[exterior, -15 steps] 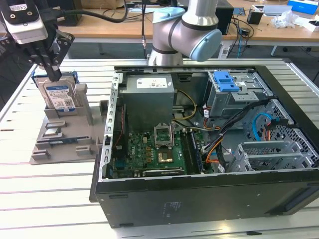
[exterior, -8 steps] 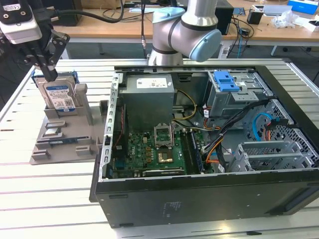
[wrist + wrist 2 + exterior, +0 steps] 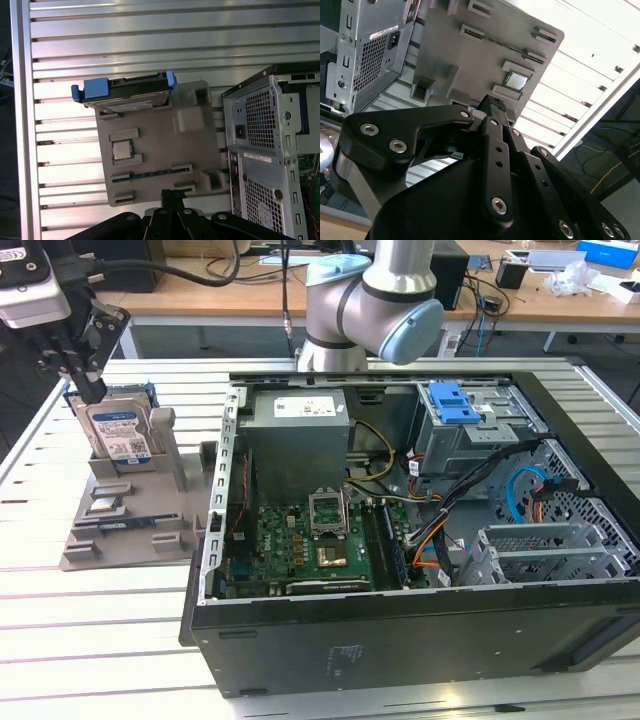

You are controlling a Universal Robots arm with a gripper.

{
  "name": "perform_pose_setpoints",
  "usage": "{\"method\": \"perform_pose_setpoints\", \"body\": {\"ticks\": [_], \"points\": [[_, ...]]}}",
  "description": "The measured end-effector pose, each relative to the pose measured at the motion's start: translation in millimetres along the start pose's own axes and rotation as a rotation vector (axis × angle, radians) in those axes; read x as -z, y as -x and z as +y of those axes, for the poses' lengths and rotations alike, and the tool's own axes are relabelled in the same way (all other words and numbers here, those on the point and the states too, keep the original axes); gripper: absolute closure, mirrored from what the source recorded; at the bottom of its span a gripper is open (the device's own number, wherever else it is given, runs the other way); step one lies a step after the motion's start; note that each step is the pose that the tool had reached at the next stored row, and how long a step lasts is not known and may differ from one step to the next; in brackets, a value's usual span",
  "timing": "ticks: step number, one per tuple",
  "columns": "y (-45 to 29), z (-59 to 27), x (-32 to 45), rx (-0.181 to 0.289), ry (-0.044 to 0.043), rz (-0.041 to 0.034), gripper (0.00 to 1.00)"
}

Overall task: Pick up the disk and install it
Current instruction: 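Reach for the disk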

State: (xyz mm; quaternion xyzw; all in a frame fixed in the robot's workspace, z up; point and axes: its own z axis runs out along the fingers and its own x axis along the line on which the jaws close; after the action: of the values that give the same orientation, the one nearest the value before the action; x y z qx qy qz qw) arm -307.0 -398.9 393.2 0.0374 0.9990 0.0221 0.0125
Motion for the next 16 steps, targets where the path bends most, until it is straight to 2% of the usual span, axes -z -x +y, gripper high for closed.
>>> {"method": "perform_pose_setpoints", "body": {"ticks": [16], "points": [[-17.4,-1.3,0.5,0.000,-0.0001,0.0001,0.89]]}}
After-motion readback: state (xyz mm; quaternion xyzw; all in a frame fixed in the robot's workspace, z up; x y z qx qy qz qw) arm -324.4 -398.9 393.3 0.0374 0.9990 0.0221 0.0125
